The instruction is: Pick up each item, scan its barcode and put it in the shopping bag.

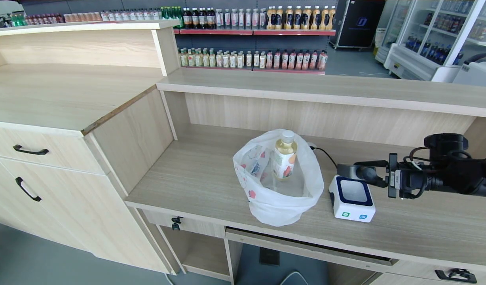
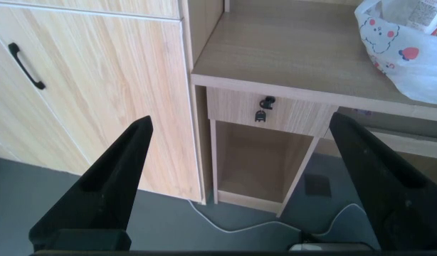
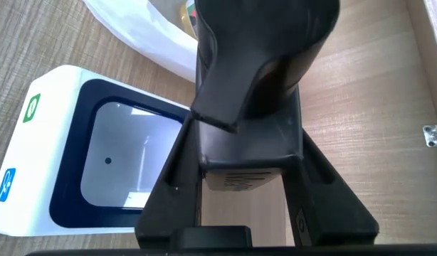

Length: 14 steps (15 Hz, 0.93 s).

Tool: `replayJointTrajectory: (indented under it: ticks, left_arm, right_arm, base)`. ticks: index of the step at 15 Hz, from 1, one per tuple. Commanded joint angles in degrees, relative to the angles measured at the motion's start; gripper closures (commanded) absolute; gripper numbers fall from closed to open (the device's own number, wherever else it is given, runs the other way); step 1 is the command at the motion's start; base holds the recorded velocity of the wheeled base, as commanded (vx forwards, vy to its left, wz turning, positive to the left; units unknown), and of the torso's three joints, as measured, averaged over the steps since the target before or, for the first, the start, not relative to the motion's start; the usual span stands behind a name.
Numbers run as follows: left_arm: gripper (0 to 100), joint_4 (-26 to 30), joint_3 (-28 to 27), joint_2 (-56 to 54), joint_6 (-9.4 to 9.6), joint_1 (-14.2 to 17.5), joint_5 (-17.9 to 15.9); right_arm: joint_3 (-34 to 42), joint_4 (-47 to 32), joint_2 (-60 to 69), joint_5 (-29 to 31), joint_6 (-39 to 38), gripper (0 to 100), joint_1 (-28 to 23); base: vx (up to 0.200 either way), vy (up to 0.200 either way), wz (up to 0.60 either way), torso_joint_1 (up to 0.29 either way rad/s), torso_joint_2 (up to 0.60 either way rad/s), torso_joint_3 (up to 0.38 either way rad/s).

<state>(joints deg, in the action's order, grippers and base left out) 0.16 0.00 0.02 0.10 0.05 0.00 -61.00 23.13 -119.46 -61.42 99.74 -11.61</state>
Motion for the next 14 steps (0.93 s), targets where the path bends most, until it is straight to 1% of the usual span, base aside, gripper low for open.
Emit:
replayJointTrajectory:
  ticks: [1,14]
  left_arm:
    - [0,-0.1,0.0,0.0,-0.01,0.0,0.0]
    - [0,-0.1,0.0,0.0,-0.01,0.0,0.0]
  right_arm:
    - [0.0,0.0,-0.3,0.0,0.0,100,0.2]
    - [0.0,-0.1,-0.8,0.0,-0.3,100,1.4]
  base:
    - [0.0,0.0,0.0,0.0,0.0,0.0]
    - [0.0,0.0,0.0,0.0,0.0,0.0]
